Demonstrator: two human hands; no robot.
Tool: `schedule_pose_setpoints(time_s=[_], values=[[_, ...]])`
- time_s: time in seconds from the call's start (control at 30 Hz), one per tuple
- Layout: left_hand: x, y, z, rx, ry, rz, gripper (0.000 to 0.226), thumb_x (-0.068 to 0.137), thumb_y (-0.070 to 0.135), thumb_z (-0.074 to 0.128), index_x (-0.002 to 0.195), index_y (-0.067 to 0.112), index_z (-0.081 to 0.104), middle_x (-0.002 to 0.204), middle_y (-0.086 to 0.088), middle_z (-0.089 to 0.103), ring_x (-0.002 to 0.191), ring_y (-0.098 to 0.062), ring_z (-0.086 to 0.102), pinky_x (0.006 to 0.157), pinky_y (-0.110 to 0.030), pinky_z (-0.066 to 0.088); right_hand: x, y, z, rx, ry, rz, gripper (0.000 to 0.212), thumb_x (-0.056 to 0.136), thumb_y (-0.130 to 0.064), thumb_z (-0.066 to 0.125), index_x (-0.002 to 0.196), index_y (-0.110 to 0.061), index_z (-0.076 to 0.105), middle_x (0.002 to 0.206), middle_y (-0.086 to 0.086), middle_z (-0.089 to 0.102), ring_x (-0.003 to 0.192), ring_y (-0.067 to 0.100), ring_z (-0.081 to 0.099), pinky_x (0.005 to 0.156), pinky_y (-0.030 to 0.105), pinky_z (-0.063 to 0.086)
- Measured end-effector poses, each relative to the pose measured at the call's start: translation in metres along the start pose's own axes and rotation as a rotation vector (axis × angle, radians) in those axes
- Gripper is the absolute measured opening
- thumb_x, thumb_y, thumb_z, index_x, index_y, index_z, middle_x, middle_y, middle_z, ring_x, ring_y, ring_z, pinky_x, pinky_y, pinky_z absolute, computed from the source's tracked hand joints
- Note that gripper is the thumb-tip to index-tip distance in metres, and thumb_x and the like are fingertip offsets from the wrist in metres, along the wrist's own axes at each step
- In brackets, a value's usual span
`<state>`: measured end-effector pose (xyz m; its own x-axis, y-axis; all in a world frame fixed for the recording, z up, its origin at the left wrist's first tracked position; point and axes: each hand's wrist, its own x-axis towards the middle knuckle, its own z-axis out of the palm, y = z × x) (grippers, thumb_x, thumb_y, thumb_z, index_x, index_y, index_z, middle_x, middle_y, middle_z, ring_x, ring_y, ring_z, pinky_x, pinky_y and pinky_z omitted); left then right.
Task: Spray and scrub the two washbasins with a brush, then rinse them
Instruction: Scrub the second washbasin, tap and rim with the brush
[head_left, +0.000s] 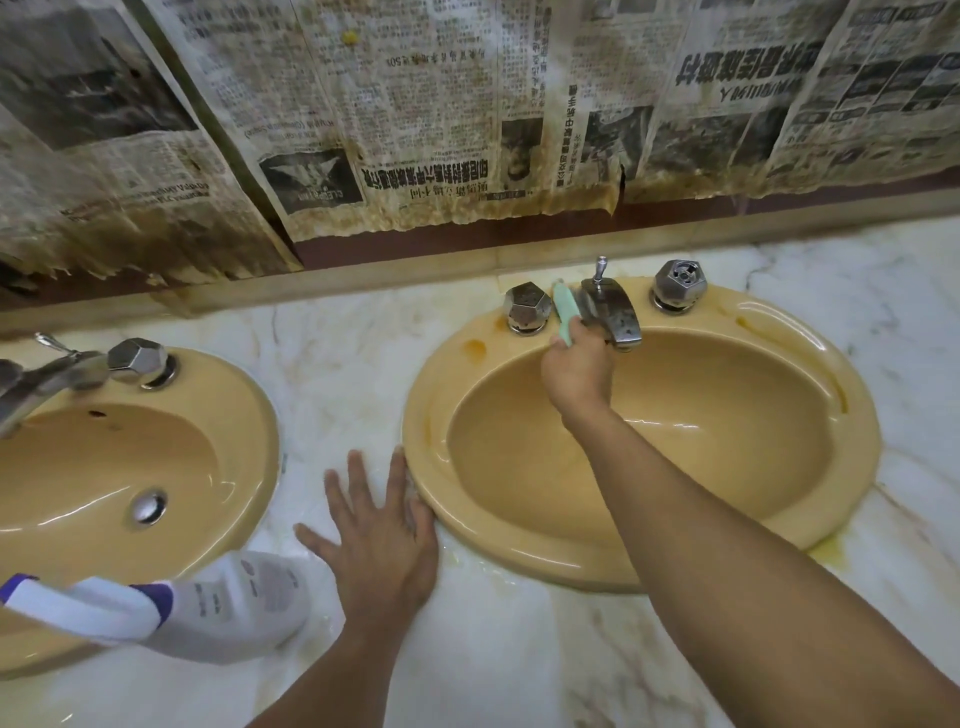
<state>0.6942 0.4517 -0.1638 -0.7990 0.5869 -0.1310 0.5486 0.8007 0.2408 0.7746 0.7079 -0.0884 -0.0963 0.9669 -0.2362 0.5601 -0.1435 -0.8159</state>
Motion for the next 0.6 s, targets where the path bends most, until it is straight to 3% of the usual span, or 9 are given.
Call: schedule_pose_setpoints(time_s=[0.17, 0.23, 0.27, 0.33, 0.4, 0.47, 0.6], values=[[0.002, 0.0, -0.001, -0.002, -0.009, 0.006, 0.059, 0.102, 0.056, 0.009, 0.16, 0.051, 0.001, 0.172, 0.006, -0.007, 0.156, -0.02, -0.021, 0.116, -0.075, -0.006, 0.023, -0.012, 0.014, 0.18, 0.035, 0.125, 0.04, 0.1, -0.022, 0.052, 0.139, -0.015, 0.06, 0.116, 0.009, 0.064, 0.1, 0.033, 0.064, 0.085, 0.045, 0.058], [0.002, -0.001, -0.001, 0.015, -0.015, 0.008, 0.059, 0.101, 0.056, 0.008, 0.16, 0.051, 0.001, 0.172, 0.005, -0.007, 0.156, -0.022, -0.021, 0.116, -0.075, -0.005, 0.011, 0.005, 0.012, 0.283, 0.053, 0.211, 0.043, 0.099, -0.024, 0.055, 0.142, -0.022, 0.058, 0.112, 0.003, 0.064, 0.088, 0.028, 0.065, 0.067, 0.041, 0.06], [0.002, -0.001, -0.001, 0.018, -0.012, 0.008, 0.059, 0.102, 0.055, 0.009, 0.16, 0.051, 0.001, 0.172, 0.004, -0.007, 0.157, -0.022, -0.02, 0.116, -0.076, -0.005, 0.004, 0.016, 0.012, 0.321, 0.055, 0.249, 0.044, 0.099, -0.026, 0.056, 0.142, -0.027, 0.058, 0.111, 0.004, 0.064, 0.081, 0.025, 0.062, 0.054, 0.035, 0.054], [0.003, -0.002, 0.0, 0.007, 0.001, 0.008, 0.059, 0.102, 0.054, 0.012, 0.16, 0.05, 0.005, 0.172, 0.004, -0.003, 0.157, -0.024, -0.017, 0.116, -0.077, -0.002, -0.006, 0.03, 0.012, 0.372, 0.061, 0.282, 0.043, 0.098, -0.028, 0.057, 0.141, -0.032, 0.058, 0.107, 0.006, 0.064, 0.072, 0.023, 0.056, 0.043, 0.025, 0.042], [0.003, -0.001, 0.001, 0.005, 0.007, 0.011, 0.059, 0.102, 0.054, 0.013, 0.161, 0.049, 0.007, 0.173, 0.003, -0.001, 0.158, -0.024, -0.015, 0.115, -0.077, 0.0, 0.001, 0.024, 0.016, 0.372, 0.09, 0.263, 0.044, 0.097, -0.028, 0.056, 0.141, -0.031, 0.058, 0.111, 0.008, 0.065, 0.075, 0.026, 0.059, 0.045, 0.028, 0.047], [0.003, -0.001, 0.001, 0.005, 0.003, 0.009, 0.06, 0.102, 0.054, 0.012, 0.161, 0.048, 0.008, 0.173, 0.003, -0.002, 0.158, -0.024, -0.016, 0.116, -0.077, -0.001, 0.015, 0.004, 0.019, 0.315, 0.088, 0.232, 0.043, 0.098, -0.027, 0.054, 0.141, -0.026, 0.059, 0.115, 0.006, 0.064, 0.086, 0.03, 0.065, 0.06, 0.04, 0.059], [0.004, -0.002, 0.002, -0.009, 0.026, 0.013, 0.057, 0.103, 0.053, 0.015, 0.16, 0.049, 0.011, 0.173, 0.001, 0.003, 0.158, -0.026, -0.011, 0.115, -0.078, 0.0, 0.033, -0.026, 0.02, 0.268, 0.057, 0.208, 0.039, 0.102, -0.022, 0.051, 0.139, -0.016, 0.06, 0.11, 0.005, 0.061, 0.087, 0.031, 0.067, 0.067, 0.044, 0.062]])
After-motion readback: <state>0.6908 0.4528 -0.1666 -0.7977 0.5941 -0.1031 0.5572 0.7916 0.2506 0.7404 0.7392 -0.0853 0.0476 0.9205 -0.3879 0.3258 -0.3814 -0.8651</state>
